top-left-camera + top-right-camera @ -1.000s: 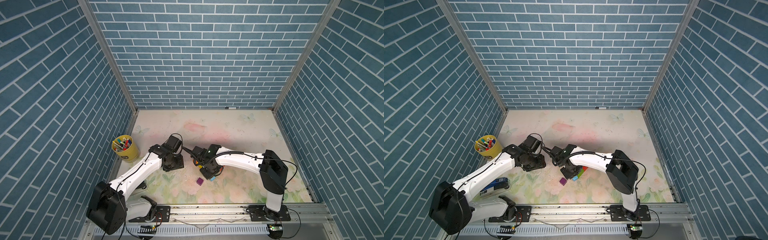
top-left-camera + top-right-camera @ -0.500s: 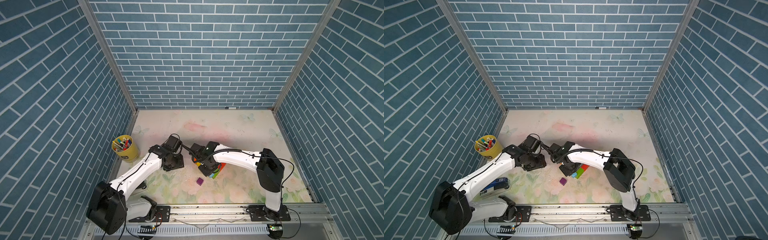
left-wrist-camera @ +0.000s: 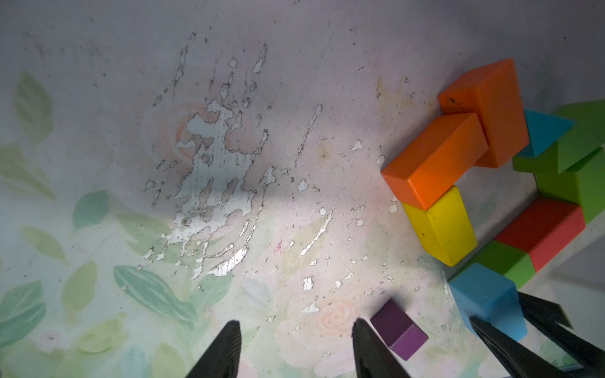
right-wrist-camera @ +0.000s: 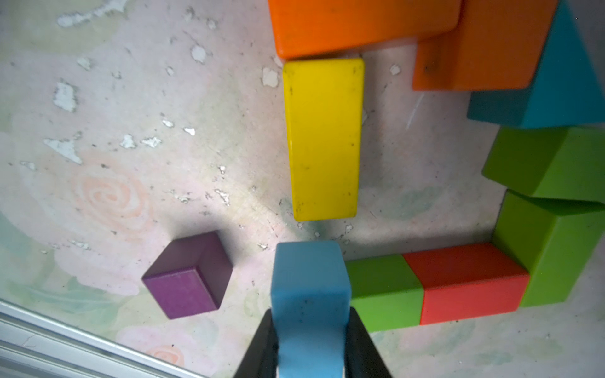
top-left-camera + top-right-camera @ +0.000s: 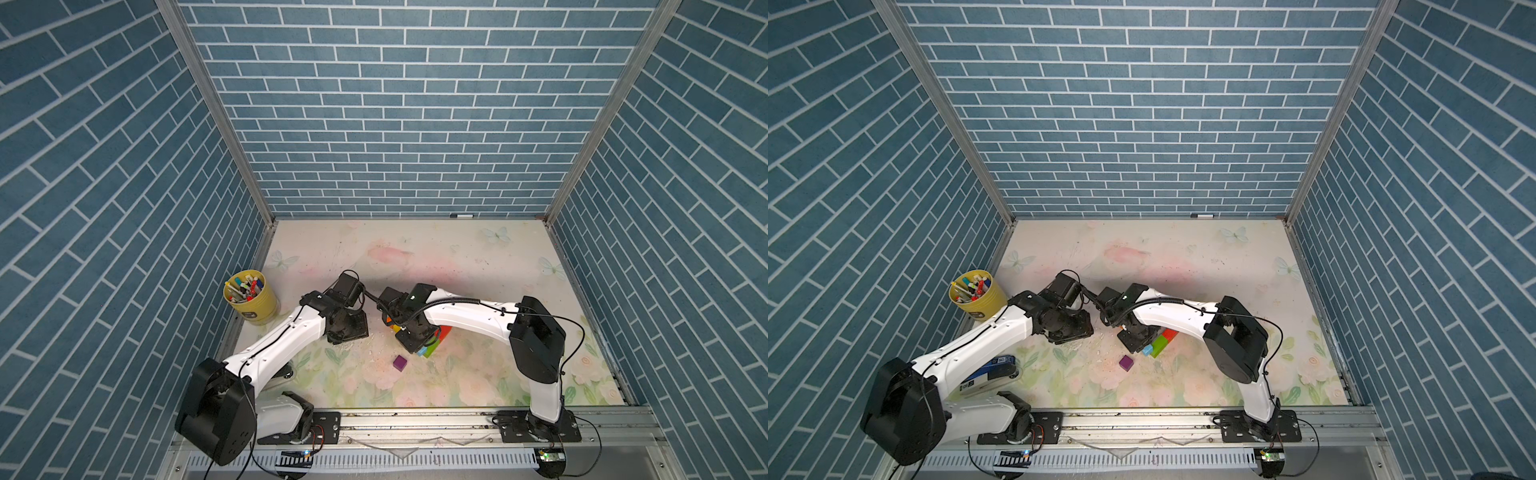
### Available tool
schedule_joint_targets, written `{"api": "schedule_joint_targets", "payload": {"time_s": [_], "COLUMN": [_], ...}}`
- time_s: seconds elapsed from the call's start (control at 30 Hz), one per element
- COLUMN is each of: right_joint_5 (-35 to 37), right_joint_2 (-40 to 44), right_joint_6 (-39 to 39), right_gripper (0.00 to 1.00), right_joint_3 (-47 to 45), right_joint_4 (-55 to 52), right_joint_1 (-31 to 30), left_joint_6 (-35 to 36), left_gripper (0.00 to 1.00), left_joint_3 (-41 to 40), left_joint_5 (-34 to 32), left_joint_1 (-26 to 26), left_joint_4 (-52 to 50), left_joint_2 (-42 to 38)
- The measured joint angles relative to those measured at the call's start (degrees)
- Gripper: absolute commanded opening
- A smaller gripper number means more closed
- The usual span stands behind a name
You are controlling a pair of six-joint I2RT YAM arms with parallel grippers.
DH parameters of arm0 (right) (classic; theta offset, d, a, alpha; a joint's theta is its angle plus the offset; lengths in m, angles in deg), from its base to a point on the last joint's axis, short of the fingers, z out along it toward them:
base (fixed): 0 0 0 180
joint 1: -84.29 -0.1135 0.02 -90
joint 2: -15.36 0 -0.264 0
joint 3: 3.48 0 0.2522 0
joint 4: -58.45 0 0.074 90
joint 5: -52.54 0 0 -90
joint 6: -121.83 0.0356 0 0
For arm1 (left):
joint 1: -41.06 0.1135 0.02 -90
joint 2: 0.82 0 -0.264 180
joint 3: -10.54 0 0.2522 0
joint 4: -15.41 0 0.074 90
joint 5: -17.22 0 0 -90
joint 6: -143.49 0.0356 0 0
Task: Assemble a heart with building blocks
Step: Assemble the building block at the center of the board.
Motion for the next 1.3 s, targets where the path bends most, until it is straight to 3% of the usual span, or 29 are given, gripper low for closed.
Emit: {"api": "schedule_joint_targets", "payload": {"time_s": [1.3], "right_joint_5": [-0.50], "right_joint_2": [1.33], "right_joint_6": [1.36], "right_gripper": [0.09], "right_joint_3": [-1.79], "right_joint_4": [2.12], "right_joint_1": [-3.06], "left_joint_6": [0.33], "left_gripper": [0.57], "left_joint_3": [-0.81], "left_joint_5": [-0.39], "left_joint_1": [0.28], "left_joint_4": [1.44], "left_joint_2": [0.79]}}
